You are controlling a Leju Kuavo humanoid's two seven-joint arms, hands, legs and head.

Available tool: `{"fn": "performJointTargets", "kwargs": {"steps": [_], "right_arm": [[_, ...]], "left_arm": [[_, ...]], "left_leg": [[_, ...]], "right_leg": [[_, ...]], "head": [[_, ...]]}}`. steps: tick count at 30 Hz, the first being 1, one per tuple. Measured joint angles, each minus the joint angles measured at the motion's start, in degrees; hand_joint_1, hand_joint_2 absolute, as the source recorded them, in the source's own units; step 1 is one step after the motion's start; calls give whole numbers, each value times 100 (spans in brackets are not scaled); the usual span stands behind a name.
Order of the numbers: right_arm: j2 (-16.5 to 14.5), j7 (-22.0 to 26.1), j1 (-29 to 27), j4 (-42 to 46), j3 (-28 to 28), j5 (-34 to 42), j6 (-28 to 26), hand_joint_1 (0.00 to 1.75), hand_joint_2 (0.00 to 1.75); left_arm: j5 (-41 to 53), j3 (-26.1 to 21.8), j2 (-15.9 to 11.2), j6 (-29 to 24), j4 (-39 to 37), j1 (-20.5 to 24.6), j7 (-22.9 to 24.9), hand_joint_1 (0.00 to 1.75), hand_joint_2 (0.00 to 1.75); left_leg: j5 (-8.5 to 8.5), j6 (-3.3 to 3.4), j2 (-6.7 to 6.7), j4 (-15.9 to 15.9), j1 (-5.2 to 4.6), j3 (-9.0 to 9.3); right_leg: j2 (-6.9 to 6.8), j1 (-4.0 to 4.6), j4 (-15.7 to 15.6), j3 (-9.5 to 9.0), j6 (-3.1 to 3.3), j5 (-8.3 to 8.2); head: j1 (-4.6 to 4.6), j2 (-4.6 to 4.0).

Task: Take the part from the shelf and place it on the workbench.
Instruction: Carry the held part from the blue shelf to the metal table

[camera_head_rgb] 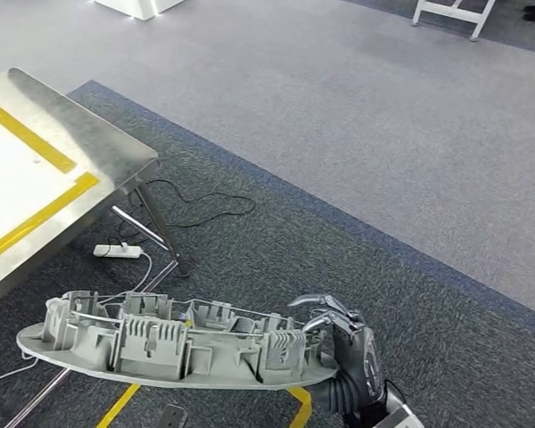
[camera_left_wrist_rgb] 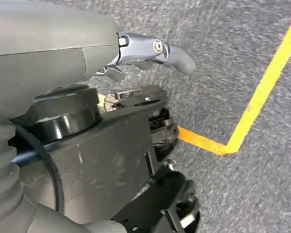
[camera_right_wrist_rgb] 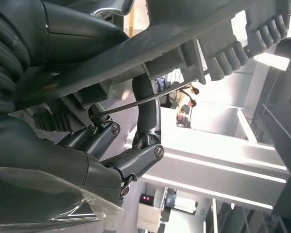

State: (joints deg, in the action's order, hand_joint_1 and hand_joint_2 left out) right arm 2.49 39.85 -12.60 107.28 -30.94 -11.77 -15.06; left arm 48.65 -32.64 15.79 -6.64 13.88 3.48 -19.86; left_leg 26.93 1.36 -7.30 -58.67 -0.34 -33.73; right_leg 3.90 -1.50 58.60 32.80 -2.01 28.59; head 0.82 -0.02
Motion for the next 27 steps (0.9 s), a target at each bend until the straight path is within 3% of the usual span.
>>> {"fn": "performJointTargets", "kwargs": {"steps": [1,3,5,7,8,10,12,14,16,17,18,20,22,23,24,25,27], "right_arm": [[3,-2,5,5,-9,2,-14,175,175],[6,-1,31,19,-39,3,-20,175,175],[7,2,57,35,-57,-4,18,175,175],[7,2,78,50,-56,-32,74,175,175],[7,0,92,59,-57,-53,98,175,175],[7,-1,131,90,-62,-93,130,175,175],[5,1,173,131,-69,-118,149,175,175],[4,2,209,162,-85,-163,171,175,175],[3,0,261,193,-111,-252,188,175,175],[2,-1,295,212,-122,-301,190,175,175],[1,2,325,232,-132,-339,193,175,175],[0,7,367,259,-146,-378,198,175,175],[0,6,374,266,-152,-398,196,175,175],[1,4,376,267,-154,-406,191,175,175],[1,1,382,272,-161,-410,182,175,175],[2,-1,397,281,-176,-408,174,175,175],[2,1,440,303,-220,-400,163,175,175]], "left_arm": [[2,-8,-3,-1,1,-6,-2,0,175],[18,-22,-7,-2,2,6,1,0,175],[54,-36,-3,-1,2,23,19,0,175],[87,-50,-1,-1,2,31,33,0,175],[98,-56,-2,-1,2,32,35,0,175],[115,-65,-3,-1,2,33,36,0,175],[125,-76,-3,-1,2,42,37,0,175],[137,-89,-2,-1,2,52,37,0,175],[156,-102,1,-1,2,36,37,0,175],[167,-109,2,-2,3,28,34,0,175],[177,-114,4,-2,3,31,31,0,175],[187,-120,13,-2,4,50,25,0,175],[192,-124,20,-1,4,53,20,0,175],[196,-127,21,-1,4,48,15,0,175],[200,-130,21,-1,4,44,11,0,175],[204,-134,21,-1,4,42,7,0,175],[217,-141,22,-2,4,51,2,0,175]], "left_leg": [[4,-29,8,-9,4,-11],[145,-92,245,-238,-10,-108],[478,-154,566,-896,-1,-415],[704,-190,661,-1530,26,-730],[672,-195,675,-1598,33,-763],[339,-167,743,-1097,27,-497],[66,-84,997,-335,-30,-101],[33,-13,1154,-2,-91,46],[21,31,1041,49,-83,43],[2,57,970,85,-63,60],[-20,90,898,120,-39,82],[-40,135,759,151,-11,107],[-36,151,608,146,-10,110],[-31,151,527,142,-10,114],[-25,144,437,135,-7,122],[-14,128,347,122,-1,132],[27,71,187,63,12,124]], "right_leg": [[-62,1,-13,-11,27,-9],[-208,-9,-48,-57,90,-9],[-377,5,-58,-91,143,17],[-550,20,-58,-107,168,43],[-629,24,-58,-116,169,55],[-766,29,-58,-154,155,79],[-884,48,-56,-196,121,112],[-1002,72,-60,-215,71,137],[-1109,76,-82,-234,14,159],[-1053,71,-54,-233,-14,200],[-926,62,70,-186,-38,288],[-570,45,679,99,-68,588],[-423,40,1368,486,-88,806],[-407,39,1492,593,-96,777],[-396,37,1392,595,-100,630],[-362,30,1083,491,-102,397],[-112,-7,331,171,-101,45]], "head": [[-3,0],[39,0],[85,0],[89,0],[88,0],[90,0],[90,0],[82,-1],[76,0],[71,-1],[60,-1],[23,-1],[4,-1],[4,-2],[4,-1],[3,-1],[4,0]]}}
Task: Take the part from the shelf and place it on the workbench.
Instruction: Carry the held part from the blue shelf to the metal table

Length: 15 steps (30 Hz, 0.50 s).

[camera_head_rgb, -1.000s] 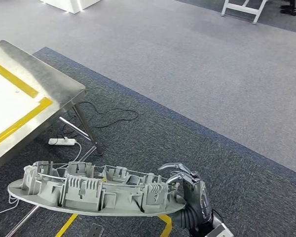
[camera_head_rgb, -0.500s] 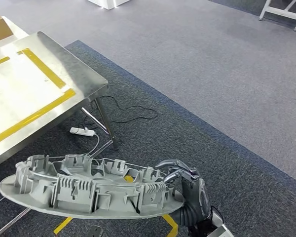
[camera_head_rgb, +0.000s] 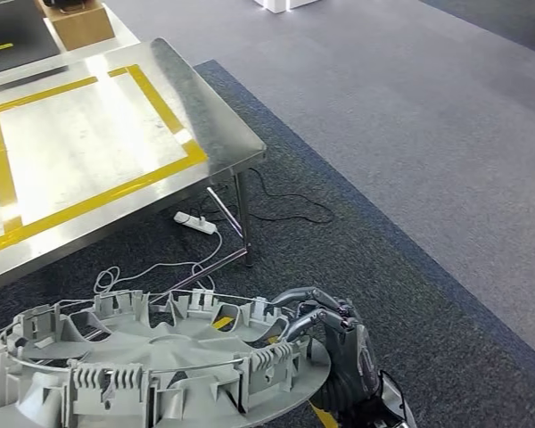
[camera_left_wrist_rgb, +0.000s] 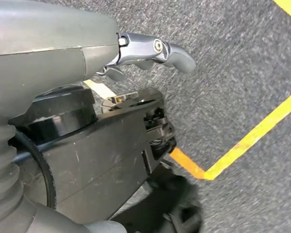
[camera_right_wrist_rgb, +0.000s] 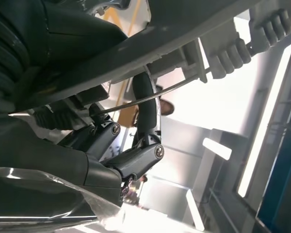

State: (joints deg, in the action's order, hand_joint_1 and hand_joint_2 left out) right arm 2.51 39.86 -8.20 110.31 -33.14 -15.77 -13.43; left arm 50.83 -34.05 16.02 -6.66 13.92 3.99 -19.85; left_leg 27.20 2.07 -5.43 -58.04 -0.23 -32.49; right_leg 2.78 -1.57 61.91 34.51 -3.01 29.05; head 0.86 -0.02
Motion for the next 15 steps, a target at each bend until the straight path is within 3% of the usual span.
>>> {"fn": "performJointTargets", "kwargs": {"steps": [2,4,5,7,9,10,11,12,13,15], "right_arm": [[-1,0,42,19,-28,10,-7,175,175],[-2,-2,91,38,-33,8,-8,175,175],[-4,-2,114,54,-33,1,-3,175,175],[-21,0,124,117,-28,-23,46,175,175],[-42,2,113,188,-15,-61,147,175,175],[-49,2,110,212,-6,-77,197,175,175],[-58,1,113,227,2,-90,237,175,175],[-68,-1,118,239,8,-96,267,175,175],[-80,-2,126,255,13,-96,289,175,175],[-103,-2,147,291,17,-90,316,175,175]], "left_arm": [[33,-5,2,-7,0,9,-3,0,175],[73,-7,0,-16,1,11,8,0,175],[87,-7,0,-23,1,14,16,0,175],[100,-7,-1,-40,2,30,31,0,175],[108,-7,3,-59,2,37,35,0,175],[109,-7,4,-72,2,36,35,0,175],[107,-8,5,-86,2,34,35,0,175],[102,-8,5,-101,2,31,35,0,175],[97,-9,5,-111,2,30,35,0,175],[91,-9,4,-125,2,33,35,0,175]], "left_leg": [[18,-68,-126,-46,13,-56],[3,-128,-244,-46,30,-102],[17,-156,-212,-71,25,-116],[198,-214,68,-391,8,-260],[531,-268,397,-1125,19,-620],[649,-283,458,-1471,31,-800],[665,-289,484,-1655,40,-903],[574,-285,498,-1630,43,-902],[393,-268,525,-1386,41,-790],[27,-190,766,-623,-7,-415]], "right_leg": [[212,-16,-328,-167,35,-45],[151,-10,-346,-191,100,-29],[81,-15,-359,-211,132,-30],[-96,-31,-392,-271,201,-13],[-284,-10,-398,-319,255,27],[-372,-1,-397,-335,266,45],[-457,6,-397,-353,268,64],[-533,11,-397,-375,266,84],[-604,15,-397,-404,260,105],[-733,39,-397,-464,228,159]], "head": [[3,0],[3,0],[9,0],[65,0],[112,0],[111,0],[113,0],[113,0],[114,0],[114,0]]}}
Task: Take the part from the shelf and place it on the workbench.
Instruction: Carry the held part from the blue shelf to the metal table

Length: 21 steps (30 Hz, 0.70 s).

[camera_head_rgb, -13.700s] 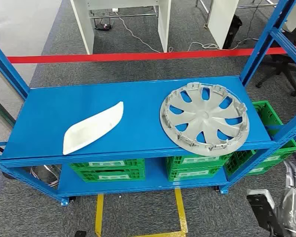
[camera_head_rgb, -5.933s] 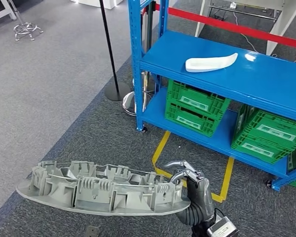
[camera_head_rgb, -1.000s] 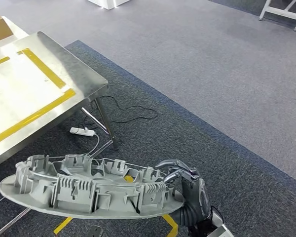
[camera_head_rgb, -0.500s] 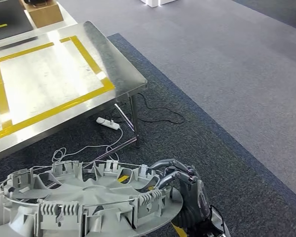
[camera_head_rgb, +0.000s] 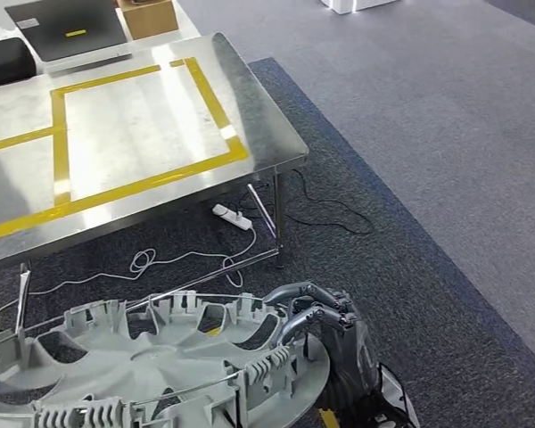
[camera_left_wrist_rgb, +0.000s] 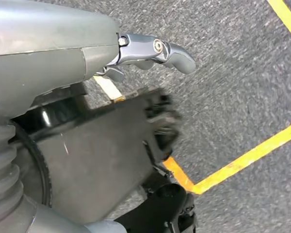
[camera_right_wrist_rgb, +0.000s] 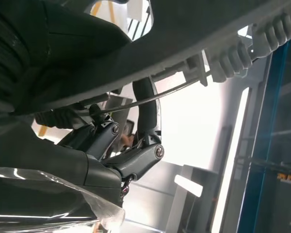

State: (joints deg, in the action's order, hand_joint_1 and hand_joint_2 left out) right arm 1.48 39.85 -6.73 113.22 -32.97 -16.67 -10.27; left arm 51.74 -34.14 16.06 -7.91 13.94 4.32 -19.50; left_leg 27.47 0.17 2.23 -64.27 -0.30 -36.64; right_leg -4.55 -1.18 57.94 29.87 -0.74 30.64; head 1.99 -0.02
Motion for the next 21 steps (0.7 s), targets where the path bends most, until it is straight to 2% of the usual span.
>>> {"fn": "performJointTargets", "kwargs": {"steps": [1,2,3,5,6,7,9,10,11,12,13,14,15,16,17,18,20,21], "right_arm": [[-9,0,11,15,2,7,7,175,175],[-17,0,27,25,4,13,13,175,175],[-22,-1,47,29,6,18,19,175,175],[-28,-2,89,39,16,25,32,175,175],[-31,-1,106,44,22,27,39,175,175],[-32,0,117,50,31,33,44,175,175],[-32,1,126,58,46,44,52,175,175],[-32,0,122,58,53,49,55,175,175],[-32,-1,119,58,59,51,57,175,175],[-32,-2,117,58,62,51,58,175,175],[-32,-2,117,58,63,51,59,175,175],[-32,-2,119,58,65,52,59,175,175],[-32,-1,123,58,66,52,59,175,175],[-32,-1,128,60,68,51,59,175,175],[-32,-1,133,62,69,50,61,175,175],[-32,0,140,63,72,48,63,175,175],[-33,-1,154,65,77,39,72,175,175],[-38,-1,162,65,81,33,74,175,175]], "left_arm": [[0,0,2,-7,0,6,0,0,175],[0,0,3,-15,0,10,0,0,175],[-2,-1,5,-22,0,9,0,0,175],[-5,-4,9,-37,2,-4,0,0,175],[-7,-7,13,-46,3,-7,0,0,175],[-7,-9,17,-53,5,-1,0,0,175],[-7,-11,24,-58,7,17,0,0,175],[-7,-11,25,-57,7,20,0,0,175],[-8,-13,25,-56,7,18,0,0,175],[-8,-14,25,-54,7,15,0,0,175],[-9,-15,25,-52,7,13,0,0,175],[-9,-16,25,-51,7,13,0,0,175],[-9,-16,26,-50,7,15,0,0,175],[-9,-17,26,-50,7,16,0,0,175],[-9,-17,26,-51,7,16,0,0,175],[-9,-18,25,-55,7,15,1,0,175],[-9,-19,21,-68,8,15,2,0,175],[-10,-20,20,-76,10,19,3,0,175]], "left_leg": [[-85,44,134,294,-33,142],[-100,80,236,458,-67,212],[-66,105,258,495,-92,217],[-75,148,134,551,-76,228],[-84,178,70,582,-56,253],[-93,207,8,612,-32,280],[-90,252,-113,627,-12,303],[-84,263,-179,626,-12,305],[-76,269,-246,624,-15,312],[-68,270,-314,623,-16,325],[-56,264,-383,620,-15,345],[-39,253,-446,616,-13,371],[-18,234,-497,606,-20,390],[4,209,-540,588,-25,394],[15,181,-570,575,-30,384],[20,152,-588,566,-31,367],[30,99,-596,561,-17,349],[71,67,-559,510,-15,333]], "right_leg": [[-52,17,-1,-18,-29,27],[-108,33,-4,-32,-59,50],[-166,48,-15,-43,-90,64],[-231,49,-33,-93,-148,98],[-136,44,34,-77,-175,157],[15,38,223,6,-198,268],[343,30,948,399,-220,586],[408,31,1334,632,-227,703],[432,32,1574,808,-228,720],[442,33,1594,881,-225,612],[451,32,1391,843,-218,399],[479,29,1020,716,-206,131],[530,28,641,571,-193,-72],[577,25,318,429,-174,-187],[616,26,128,342,-151,-227],[636,34,62,304,-124,-201],[620,32,31,278,-68,-201],[607,22,15,260,-37,-201]], "head": [[1,0],[-4,0],[-10,0],[-23,0],[-32,0],[-48,0],[-84,-1],[-95,0],[-99,0],[-101,0],[-105,0],[-108,0],[-110,0],[-113,0],[-111,0],[-112,0],[-112,0],[-102,0]]}}
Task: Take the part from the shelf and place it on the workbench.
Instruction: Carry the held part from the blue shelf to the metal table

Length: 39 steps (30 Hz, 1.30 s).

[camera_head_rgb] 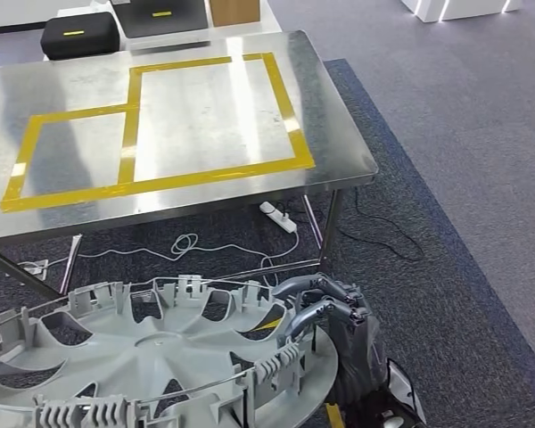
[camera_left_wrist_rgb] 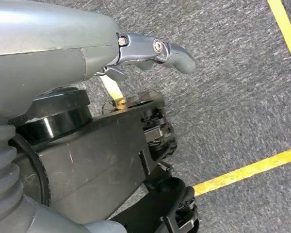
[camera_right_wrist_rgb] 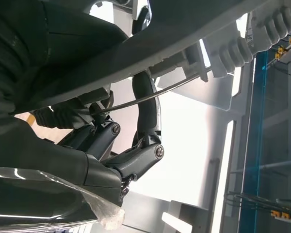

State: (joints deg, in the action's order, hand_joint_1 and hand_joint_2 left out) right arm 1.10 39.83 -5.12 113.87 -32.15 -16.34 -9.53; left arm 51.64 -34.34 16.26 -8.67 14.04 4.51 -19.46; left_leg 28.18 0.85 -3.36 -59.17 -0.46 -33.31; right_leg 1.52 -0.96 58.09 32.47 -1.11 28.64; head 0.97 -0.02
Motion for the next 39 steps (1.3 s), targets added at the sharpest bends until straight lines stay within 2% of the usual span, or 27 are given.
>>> {"fn": "performJointTargets", "kwargs": {"steps": [1,2,4,5,6,8,10,11,12,13,16,17,18,21,22,23,25,26,27,28,29,31,33,36,37,38,39], "right_arm": [[-8,0,6,0,4,-4,2,175,175],[-19,1,12,0,8,-7,2,175,175],[-36,1,15,-2,15,-11,1,175,175],[-40,1,14,-3,17,-14,-1,175,175],[-40,1,14,-5,18,-19,-2,175,175],[-40,1,16,-7,20,-24,-8,175,175],[-45,1,23,-6,20,-28,-17,175,175],[-50,1,31,-6,21,-32,-25,175,175],[-55,1,40,-6,22,-34,-34,175,175],[-62,1,49,-7,23,-36,-43,175,175],[-74,0,74,-7,24,-46,-64,175,175],[-74,0,88,-7,23,-49,-68,175,175],[-75,2,99,-7,22,-50,-72,175,175],[-75,2,99,-12,22,-52,-76,175,175],[-75,1,92,-16,23,-53,-76,175,175],[-75,-1,90,-21,24,-54,-77,175,175],[-75,0,91,-25,24,-55,-80,175,175],[-75,1,94,-29,24,-58,-84,175,175],[-75,2,100,-33,24,-62,-91,175,175],[-77,2,101,-38,24,-66,-99,175,175],[-79,1,104,-44,24,-69,-106,175,175],[-90,-3,104,-51,29,-76,-117,175,175],[-105,-4,116,-55,39,-79,-124,175,175],[-131,1,135,-58,47,-70,-126,175,175],[-136,1,136,-61,49,-68,-125,175,175],[-138,1,136,-63,51,-68,-125,175,175],[-143,1,137,-65,54,-68,-125,175,175]], "left_arm": [[-1,0,-2,-5,2,7,1,0,175],[-2,0,-3,-11,3,15,4,0,175],[-3,0,-2,-17,3,23,10,0,175],[-4,0,-2,-21,3,24,14,0,175],[-5,0,-2,-26,3,24,15,0,175],[-7,0,-2,-33,3,25,16,0,175],[-8,0,-2,-36,3,26,16,0,175],[-8,0,-2,-37,3,31,16,0,175],[-8,0,0,-37,3,39,16,0,175],[-8,0,2,-38,3,47,16,0,175],[-8,0,13,-38,3,51,15,0,175],[-8,0,17,-38,3,54,14,0,175],[-8,0,21,-38,3,60,13,0,175],[-8,-2,23,-38,3,69,12,0,175],[-8,-2,23,-38,3,66,12,0,175],[-8,-2,22,-38,3,64,12,0,175],[-8,-2,27,-37,3,61,12,0,175],[-11,-2,30,-36,3,65,10,0,175],[-17,-2,32,-32,3,71,8,0,175],[-23,-2,33,-29,3,75,6,0,175],[-29,-2,33,-26,3,81,4,0,175],[-33,-2,27,-22,4,86,3,0,175],[-34,-2,20,-27,5,93,3,0,175],[-42,-2,19,-33,4,90,5,0,175],[-45,-2,18,-33,4,89,6,0,175],[-48,-2,17,-33,5,88,7,0,175],[-49,-2,17,-33,5,87,8,0,175]], "left_leg": [[80,-34,56,-129,3,-51],[218,-72,128,-398,11,-174],[516,-130,238,-1144,37,-550],[588,-145,261,-1442,50,-712],[545,-147,269,-1533,58,-777],[270,-128,272,-1256,63,-673],[-70,-74,276,-622,51,-378],[-142,-39,281,-349,36,-243],[-182,-3,286,-111,18,-130],[-148,27,288,-4,2,-86],[-106,101,272,128,12,13],[-98,128,267,152,25,67],[-84,151,265,167,34,112],[-3,199,266,170,16,167],[27,202,264,170,7,196],[62,201,261,169,1,241],[149,182,253,171,-3,365],[189,163,252,170,-5,419],[226,134,253,169,-6,446],[250,99,257,165,-7,463],[259,66,260,159,-10,472],[283,8,264,99,-9,487],[368,-51,270,-254,6,330],[729,-142,278,-1266,55,-317],[797,-154,279,-1439,66,-487],[749,-154,281,-1424,71,-568],[569,-144,281,-1214,73,-556]], "right_leg": [[-20,-14,-19,-23,30,3],[-46,-25,-35,-50,60,14],[-91,-22,-40,-89,94,54],[-110,-21,-39,-112,98,76],[-123,-20,-39,-139,92,98],[-135,-18,-39,-199,79,138],[-141,-18,-44,-249,59,180],[-141,-11,-46,-271,34,207],[-145,-8,-56,-286,0,228],[-150,-5,-60,-297,-41,229],[-160,-9,-18,-341,-162,214],[-160,-10,106,-284,-185,262],[-159,-12,345,-149,-200,357],[-158,-12,1356,535,-237,712],[-158,-11,1491,684,-240,705],[-158,-10,1414,724,-231,571],[-156,-4,753,513,-195,64],[-157,11,423,394,-173,-87],[-155,28,190,287,-138,-144],[-154,46,83,240,-96,-129],[-155,60,44,221,-51,-87],[-154,42,-9,140,28,-111],[-163,15,-53,27,79,-87],[-172,9,-74,-98,112,10],[-168,8,-74,-146,108,53],[-164,8,-74,-206,102,100],[-161,8,-75,-278,92,151]], "head": [[18,0],[32,0],[51,0],[49,0],[49,0],[50,0],[49,0],[49,0],[49,0],[47,0],[30,-1],[14,-1],[-2,-1],[-38,0],[-39,0],[-40,0],[-41,0],[-37,-1],[-39,0],[-34,0],[-32,0],[-30,1],[-7,1],[12,0],[13,0],[13,0],[13,0]]}}
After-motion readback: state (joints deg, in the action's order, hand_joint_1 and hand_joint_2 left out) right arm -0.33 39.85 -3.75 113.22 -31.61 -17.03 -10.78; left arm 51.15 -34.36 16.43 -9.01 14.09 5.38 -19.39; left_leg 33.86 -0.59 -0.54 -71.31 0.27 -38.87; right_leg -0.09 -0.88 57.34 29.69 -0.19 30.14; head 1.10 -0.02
